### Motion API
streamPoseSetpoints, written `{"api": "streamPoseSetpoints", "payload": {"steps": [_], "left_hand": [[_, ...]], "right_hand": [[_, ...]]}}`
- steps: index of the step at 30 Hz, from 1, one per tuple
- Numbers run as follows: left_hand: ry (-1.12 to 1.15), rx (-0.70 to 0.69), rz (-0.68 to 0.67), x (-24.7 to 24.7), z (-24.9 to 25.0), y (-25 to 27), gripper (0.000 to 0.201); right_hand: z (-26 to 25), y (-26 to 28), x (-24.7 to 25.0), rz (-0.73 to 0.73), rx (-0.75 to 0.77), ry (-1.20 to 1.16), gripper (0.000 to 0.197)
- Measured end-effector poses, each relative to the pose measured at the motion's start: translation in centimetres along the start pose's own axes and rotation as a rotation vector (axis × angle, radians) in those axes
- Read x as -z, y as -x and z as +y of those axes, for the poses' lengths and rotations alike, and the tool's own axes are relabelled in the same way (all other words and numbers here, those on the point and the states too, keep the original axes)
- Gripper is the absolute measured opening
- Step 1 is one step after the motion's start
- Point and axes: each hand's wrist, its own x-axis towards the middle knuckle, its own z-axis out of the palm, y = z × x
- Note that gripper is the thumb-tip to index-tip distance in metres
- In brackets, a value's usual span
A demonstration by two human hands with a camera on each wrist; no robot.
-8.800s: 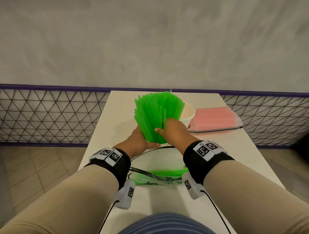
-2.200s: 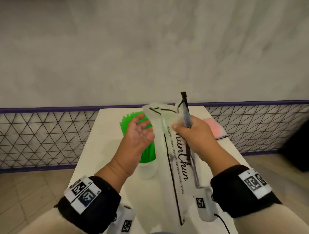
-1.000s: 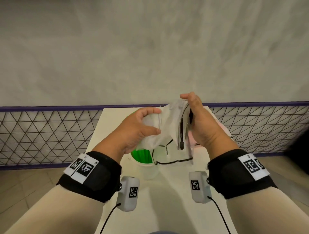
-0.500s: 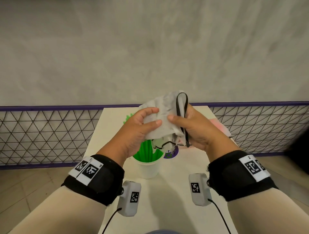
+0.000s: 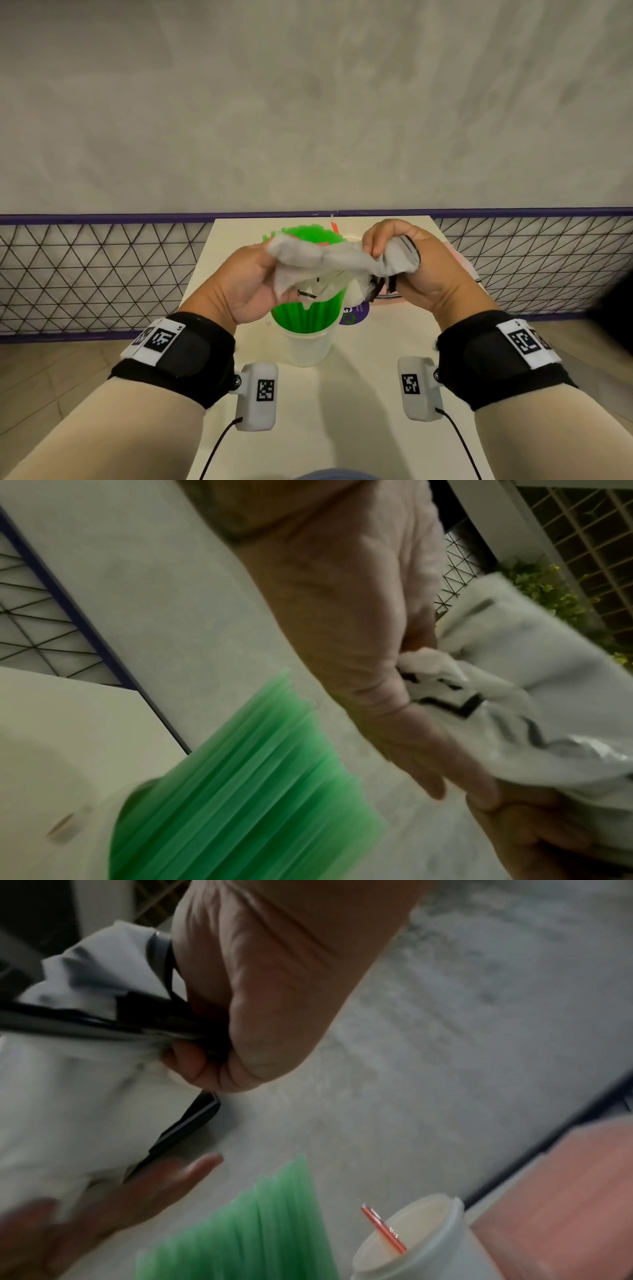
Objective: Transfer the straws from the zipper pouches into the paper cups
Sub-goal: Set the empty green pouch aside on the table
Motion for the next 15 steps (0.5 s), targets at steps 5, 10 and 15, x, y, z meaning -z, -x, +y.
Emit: {"api": "streamPoseSetpoints", "payload": {"steps": [5, 10, 15], "left_hand": [[0.114, -0.135, 0.095, -0.6, 0.8, -0.6, 0.05], [0.178, -0.269, 0.289, -3.4, -0.3, -1.8, 0.084], [-0.053, -0.446, 0.608, -3.2, -0.8, -2.3, 0.039]], "right_hand": [[0.4, -1.0, -0.1, 0.022, 0.02, 0.104, 0.031], [1.0, -0.8, -2.9, 0.158, 0.155, 0.555, 0.031], [0.7, 1.6, -5.0, -0.041, 0.209, 0.878, 0.043]]}}
